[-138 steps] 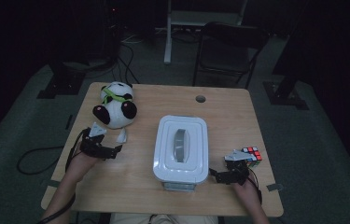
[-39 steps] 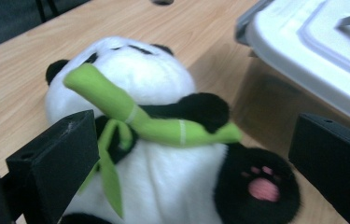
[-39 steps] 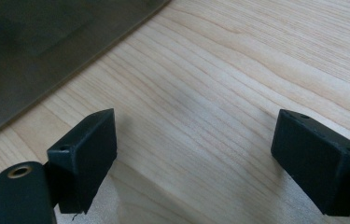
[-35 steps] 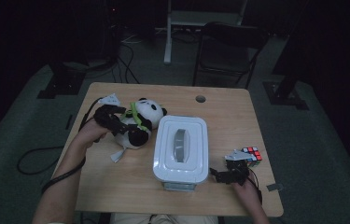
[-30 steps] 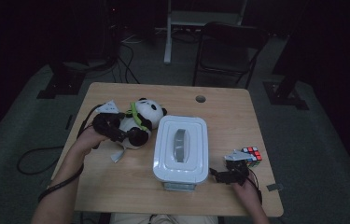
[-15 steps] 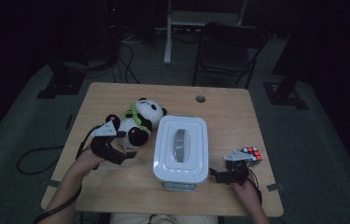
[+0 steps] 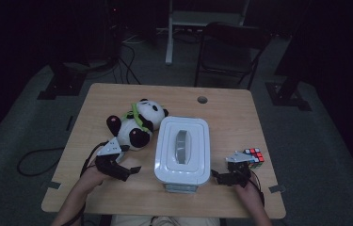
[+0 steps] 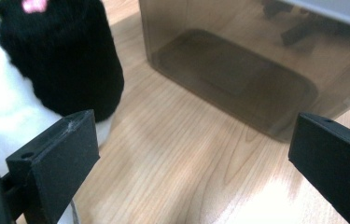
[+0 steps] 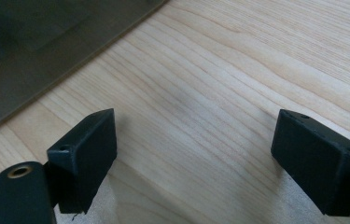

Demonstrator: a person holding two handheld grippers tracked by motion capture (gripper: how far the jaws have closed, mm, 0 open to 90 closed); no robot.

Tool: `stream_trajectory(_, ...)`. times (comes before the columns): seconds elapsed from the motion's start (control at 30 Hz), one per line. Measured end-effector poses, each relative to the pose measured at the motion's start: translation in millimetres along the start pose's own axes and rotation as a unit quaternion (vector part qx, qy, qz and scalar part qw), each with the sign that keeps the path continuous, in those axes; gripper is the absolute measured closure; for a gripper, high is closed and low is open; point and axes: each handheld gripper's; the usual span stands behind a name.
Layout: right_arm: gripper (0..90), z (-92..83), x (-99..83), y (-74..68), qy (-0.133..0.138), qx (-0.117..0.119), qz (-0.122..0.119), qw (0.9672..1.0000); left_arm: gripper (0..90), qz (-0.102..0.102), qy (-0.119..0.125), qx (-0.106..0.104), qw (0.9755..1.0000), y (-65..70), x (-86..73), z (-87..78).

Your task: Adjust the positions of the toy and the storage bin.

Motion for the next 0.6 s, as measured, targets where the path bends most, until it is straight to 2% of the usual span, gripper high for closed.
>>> stream_trajectory(0.07,13.7,0.0,0.0,-0.1,0.0,0.0,0.0,1.0,2.4,0.005,0.005,0.007,0.9999,2.5,-4.0,1.2)
stream_trajectory(0.1,13.7,0.0,0.0,-0.1,0.0,0.0,0.0,1.0,2.4,0.003,0.001,0.004,1.0,3.6,-6.4,2.9)
stream_trajectory(0.27,13.7,0.0,0.0,-0.1,0.0,0.0,0.0,1.0,2.4,0.016,-0.02,0.017,0.9995,8.5,-16.5,11.8)
stream_trajectory(0.6,12.0,1.1,0.9,-0.3,-0.002,-0.001,-0.002,1.0,2.4,0.009,-0.048,0.021,0.9986,8.2,-24.9,21.1)
Point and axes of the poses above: each handheld gripper's, and its own axes: z roughly forward along the jaws, x roughly out of its top, y roughly to its right, and after that the axes turned 3 degrees about z, right-handed
